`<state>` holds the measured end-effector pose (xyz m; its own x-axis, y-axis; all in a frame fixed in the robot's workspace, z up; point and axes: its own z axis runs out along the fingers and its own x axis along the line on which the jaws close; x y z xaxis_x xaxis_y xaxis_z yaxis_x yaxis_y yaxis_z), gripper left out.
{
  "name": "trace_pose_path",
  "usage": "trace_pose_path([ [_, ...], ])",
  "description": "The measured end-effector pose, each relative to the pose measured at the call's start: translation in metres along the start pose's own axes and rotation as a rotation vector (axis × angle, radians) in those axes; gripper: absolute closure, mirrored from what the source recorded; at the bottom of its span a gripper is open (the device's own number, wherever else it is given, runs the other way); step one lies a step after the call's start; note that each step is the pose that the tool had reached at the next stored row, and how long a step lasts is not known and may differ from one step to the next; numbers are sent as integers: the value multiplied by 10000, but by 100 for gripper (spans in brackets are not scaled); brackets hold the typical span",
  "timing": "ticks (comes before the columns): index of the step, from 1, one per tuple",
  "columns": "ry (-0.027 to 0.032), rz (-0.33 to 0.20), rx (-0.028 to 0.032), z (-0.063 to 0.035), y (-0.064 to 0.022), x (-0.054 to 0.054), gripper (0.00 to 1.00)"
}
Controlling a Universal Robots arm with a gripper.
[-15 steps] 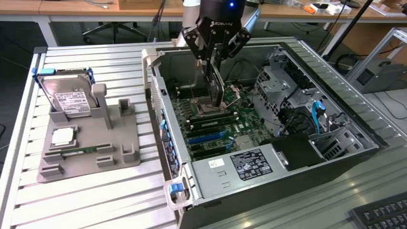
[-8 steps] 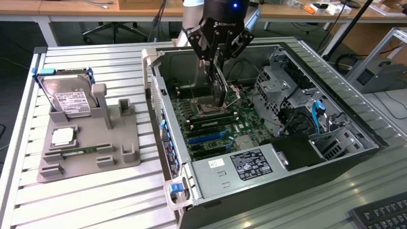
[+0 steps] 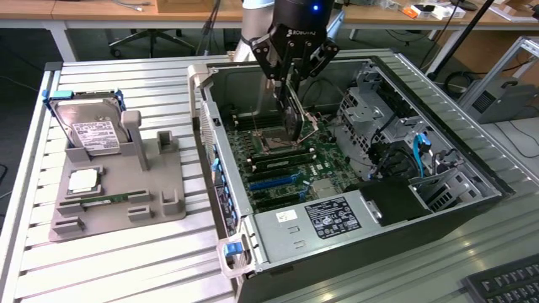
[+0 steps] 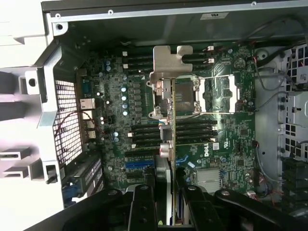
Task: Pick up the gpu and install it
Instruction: 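Pick up the gpu and move the gpu toward the slot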
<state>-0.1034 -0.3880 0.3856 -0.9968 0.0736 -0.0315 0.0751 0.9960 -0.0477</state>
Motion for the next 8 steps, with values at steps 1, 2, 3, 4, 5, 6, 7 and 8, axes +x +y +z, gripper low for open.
trace_pose_path([
  [1,0,0,2,1,0,-5,73],
  [2,0,0,4,2,1,-10,73],
  [3,0,0,7,4,2,-19,73],
  [4,-1,-1,9,5,2,-25,73],
  [5,-1,0,13,6,3,-33,73],
  [6,-1,0,14,8,3,-39,73],
  [7,-1,0,16,8,4,-45,73],
  [8,-1,0,19,10,5,-54,73],
])
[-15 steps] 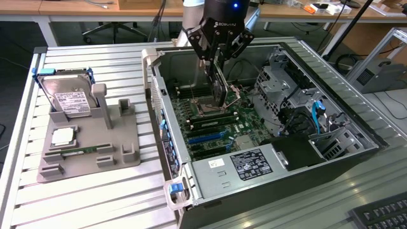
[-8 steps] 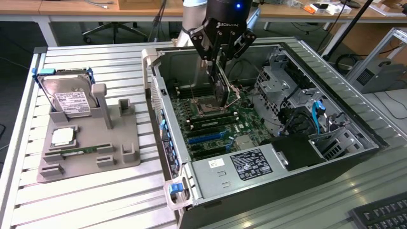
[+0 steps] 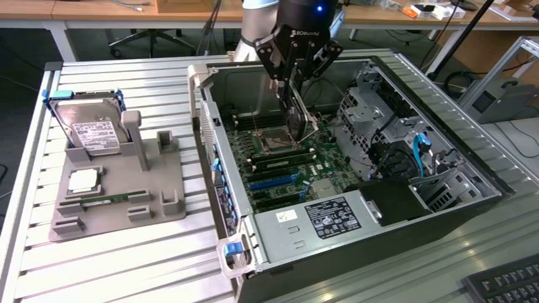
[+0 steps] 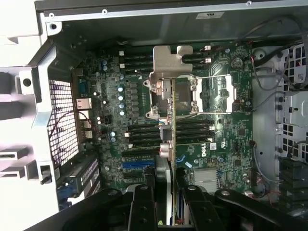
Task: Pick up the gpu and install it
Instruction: 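Pick up the gpu and move the gpu toward the slot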
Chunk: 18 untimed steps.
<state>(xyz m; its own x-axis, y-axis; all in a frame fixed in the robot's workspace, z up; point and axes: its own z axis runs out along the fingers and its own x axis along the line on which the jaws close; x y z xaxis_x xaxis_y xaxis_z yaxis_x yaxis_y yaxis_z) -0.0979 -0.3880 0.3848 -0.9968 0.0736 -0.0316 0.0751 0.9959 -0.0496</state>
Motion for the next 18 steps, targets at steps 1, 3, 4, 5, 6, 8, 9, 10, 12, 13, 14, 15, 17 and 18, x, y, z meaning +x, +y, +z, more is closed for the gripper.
trace_pose_path([
  [1,0,0,2,2,1,-10,73],
  [3,0,-1,7,5,2,-26,73],
  [4,-1,-1,9,6,3,-33,73],
  [5,-1,-1,12,7,3,-40,73],
  [6,0,-1,15,8,4,-47,73],
  [8,-2,-1,20,11,5,-64,73],
  [9,-2,-2,24,13,6,-77,73],
  [10,-2,-2,27,14,7,-83,73],
  [12,-3,-2,35,18,8,-103,73],
  [13,-2,-2,38,19,9,-107,73],
  [14,-3,-1,40,20,9,-112,73],
  [15,-3,-1,43,21,10,-118,73],
  [17,-4,-2,51,25,11,-134,73],
  [18,-4,-2,57,27,12,-146,73],
])
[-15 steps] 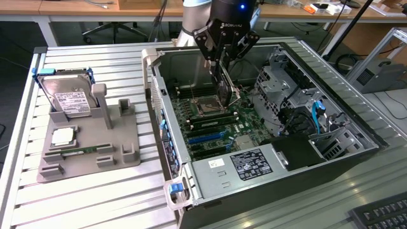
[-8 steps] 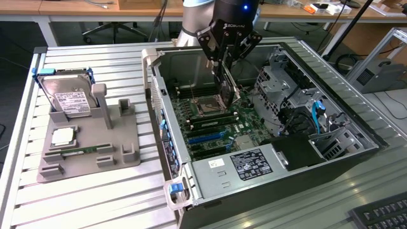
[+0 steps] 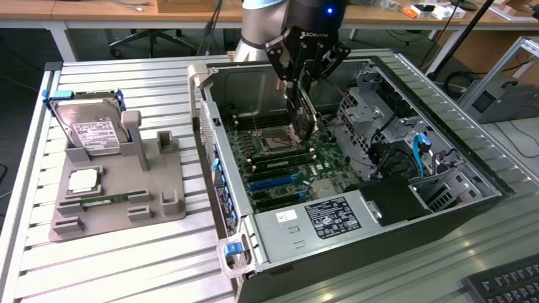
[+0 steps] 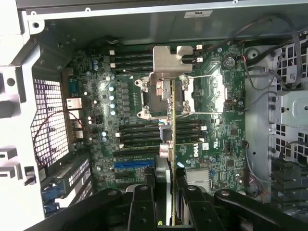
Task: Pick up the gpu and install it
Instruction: 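Pick up the gpu and move the gpu toward the slot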
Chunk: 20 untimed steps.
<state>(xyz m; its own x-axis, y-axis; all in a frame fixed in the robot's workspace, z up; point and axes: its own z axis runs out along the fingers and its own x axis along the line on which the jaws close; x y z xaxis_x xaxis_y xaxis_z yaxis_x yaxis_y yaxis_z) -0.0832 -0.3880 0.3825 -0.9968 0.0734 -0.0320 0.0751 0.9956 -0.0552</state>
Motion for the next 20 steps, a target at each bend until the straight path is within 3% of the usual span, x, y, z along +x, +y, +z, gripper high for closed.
trace_pose_path([
  [20,-4,0,53,34,13,-159,73],
])
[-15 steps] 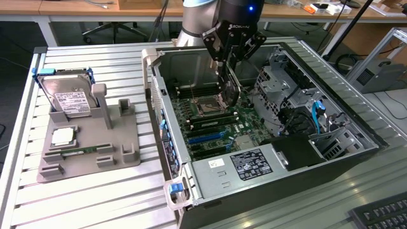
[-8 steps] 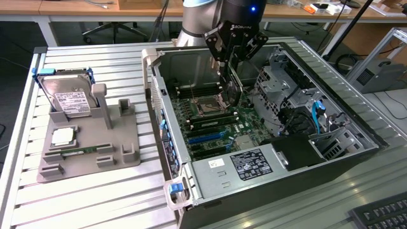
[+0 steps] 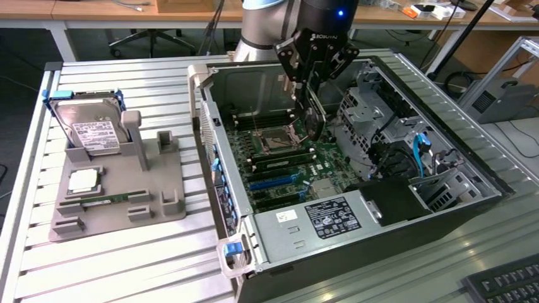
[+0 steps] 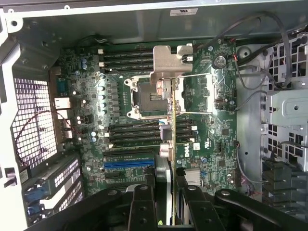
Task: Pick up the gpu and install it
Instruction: 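Pick up the gpu and move the gpu toward the slot, then insert the gpu into the slot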
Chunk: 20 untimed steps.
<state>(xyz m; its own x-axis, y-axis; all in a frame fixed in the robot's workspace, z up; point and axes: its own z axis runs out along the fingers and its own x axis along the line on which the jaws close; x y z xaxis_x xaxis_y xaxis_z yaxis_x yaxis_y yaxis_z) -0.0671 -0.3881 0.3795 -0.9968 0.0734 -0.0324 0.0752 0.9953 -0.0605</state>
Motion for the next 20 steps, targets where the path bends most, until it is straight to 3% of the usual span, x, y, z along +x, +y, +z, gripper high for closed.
trace_pose_path([
  [11,-2,-34,-3,1,1,-2,73],
  [20,-70,-1138,-36,1,1,-2,73],
])
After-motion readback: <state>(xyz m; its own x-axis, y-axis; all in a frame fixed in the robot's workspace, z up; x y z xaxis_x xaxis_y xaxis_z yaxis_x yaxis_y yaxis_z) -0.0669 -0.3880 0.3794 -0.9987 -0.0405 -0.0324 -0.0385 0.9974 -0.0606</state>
